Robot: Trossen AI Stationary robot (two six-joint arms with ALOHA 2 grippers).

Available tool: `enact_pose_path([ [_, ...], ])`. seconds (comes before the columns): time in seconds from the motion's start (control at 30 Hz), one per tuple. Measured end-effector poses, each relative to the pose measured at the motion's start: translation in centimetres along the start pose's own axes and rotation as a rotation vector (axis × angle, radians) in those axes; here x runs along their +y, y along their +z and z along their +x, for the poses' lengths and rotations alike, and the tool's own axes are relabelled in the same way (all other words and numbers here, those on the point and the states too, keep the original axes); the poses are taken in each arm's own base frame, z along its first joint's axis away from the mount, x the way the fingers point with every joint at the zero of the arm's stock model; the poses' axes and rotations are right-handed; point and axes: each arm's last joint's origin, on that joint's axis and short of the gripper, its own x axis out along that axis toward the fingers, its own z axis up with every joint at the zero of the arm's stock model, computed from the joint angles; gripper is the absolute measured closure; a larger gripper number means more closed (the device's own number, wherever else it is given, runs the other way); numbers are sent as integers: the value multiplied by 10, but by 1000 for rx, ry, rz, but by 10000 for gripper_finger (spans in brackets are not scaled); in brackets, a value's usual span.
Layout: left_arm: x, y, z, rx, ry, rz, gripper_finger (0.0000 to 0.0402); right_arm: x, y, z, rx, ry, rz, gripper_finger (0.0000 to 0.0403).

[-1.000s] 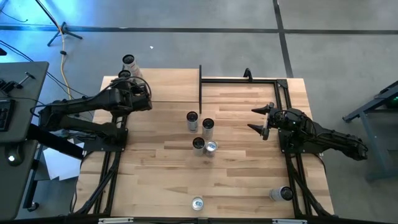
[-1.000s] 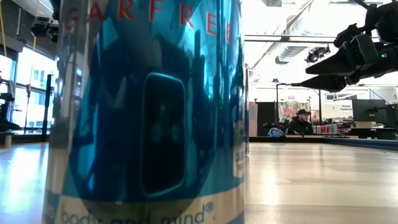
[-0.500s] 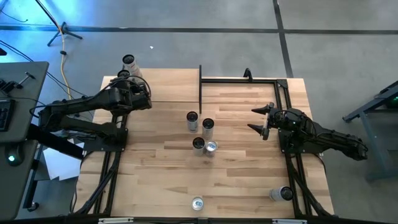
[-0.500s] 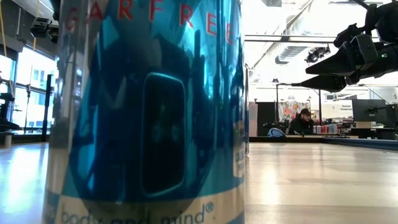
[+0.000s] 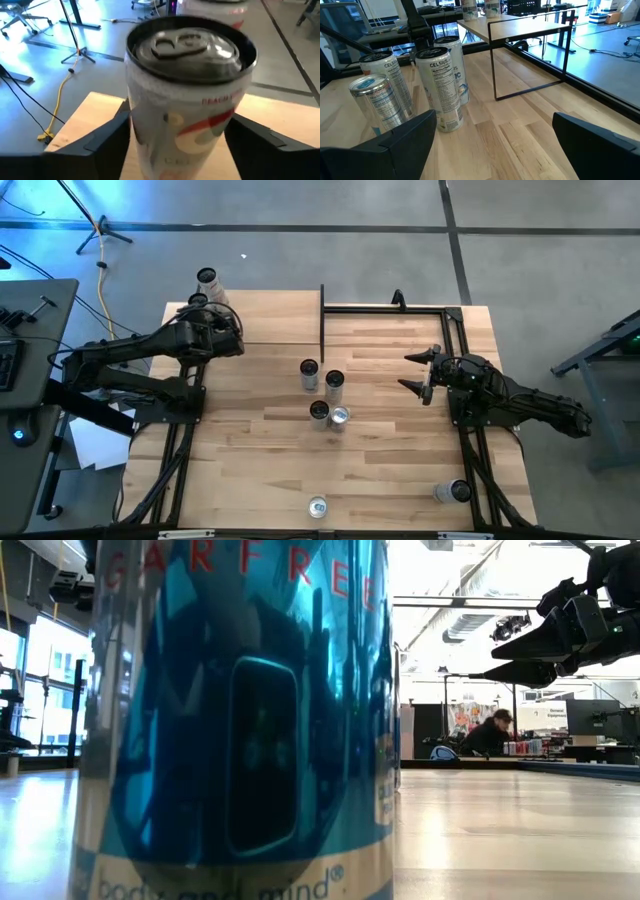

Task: Place canned beverage on shelf
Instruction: Put the white pink soda can on the shelf aligned with the other white pink soda can, then put the top white blue soda can on the shelf

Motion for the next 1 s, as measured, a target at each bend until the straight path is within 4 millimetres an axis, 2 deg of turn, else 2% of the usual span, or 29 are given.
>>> enact_pose_path([
  [0.17, 0, -1, 0, 24, -3, 0, 81, 0, 0, 0, 0, 0, 0, 16],
  [0.33, -1, -3, -4, 31, -31, 13, 63, 0, 0, 0, 0, 0, 0, 16],
  [0.8, 5, -13, -18, 182, -78, 19, 61, 0, 0, 0, -1, 0, 0, 16],
  [1.0, 7, -22, -28, 370, -96, 0, 61, 0, 0, 0, 0, 0, 0, 16],
])
